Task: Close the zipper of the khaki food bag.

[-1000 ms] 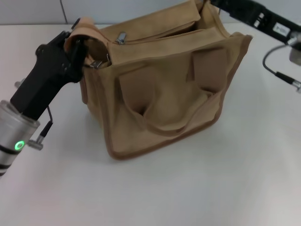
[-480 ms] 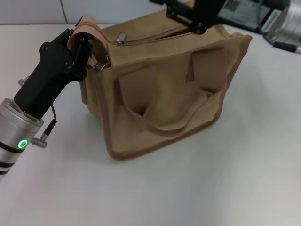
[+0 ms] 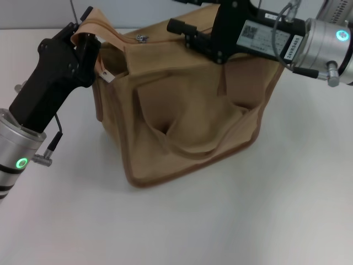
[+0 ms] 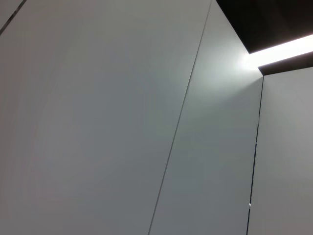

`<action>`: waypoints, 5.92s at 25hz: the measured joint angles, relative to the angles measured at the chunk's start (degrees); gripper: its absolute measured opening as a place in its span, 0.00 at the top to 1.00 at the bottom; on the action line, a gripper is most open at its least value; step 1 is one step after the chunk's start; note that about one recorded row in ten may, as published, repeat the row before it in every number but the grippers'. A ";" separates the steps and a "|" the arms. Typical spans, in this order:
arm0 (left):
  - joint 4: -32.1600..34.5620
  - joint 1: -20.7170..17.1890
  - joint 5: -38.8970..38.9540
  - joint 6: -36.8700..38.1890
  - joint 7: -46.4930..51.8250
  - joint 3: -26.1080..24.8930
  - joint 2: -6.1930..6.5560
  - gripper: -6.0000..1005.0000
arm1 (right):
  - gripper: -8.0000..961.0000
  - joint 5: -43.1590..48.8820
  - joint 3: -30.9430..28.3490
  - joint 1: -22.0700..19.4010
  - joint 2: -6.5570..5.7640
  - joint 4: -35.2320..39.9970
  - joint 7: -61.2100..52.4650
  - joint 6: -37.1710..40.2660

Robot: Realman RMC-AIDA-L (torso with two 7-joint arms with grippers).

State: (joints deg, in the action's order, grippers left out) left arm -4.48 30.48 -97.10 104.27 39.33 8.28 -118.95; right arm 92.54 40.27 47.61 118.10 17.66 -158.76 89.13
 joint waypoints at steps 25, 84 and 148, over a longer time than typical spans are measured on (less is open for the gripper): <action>-0.62 1.86 0.07 -3.48 0.33 -0.46 -0.14 0.95 | 0.56 0.10 6.13 1.78 0.76 -0.65 0.41 -4.45; -0.70 1.96 0.11 -3.28 0.50 -1.69 -0.23 0.95 | 0.56 -0.45 8.88 6.49 1.34 -2.73 8.11 -12.18; -0.59 -1.22 0.15 -3.06 0.77 -2.16 0.07 0.96 | 0.99 -1.93 9.15 3.66 1.26 -1.62 19.96 -10.91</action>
State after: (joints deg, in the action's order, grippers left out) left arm -5.07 29.25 -96.95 101.21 40.10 6.12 -118.88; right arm 90.60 49.43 51.27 119.36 16.04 -138.80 78.22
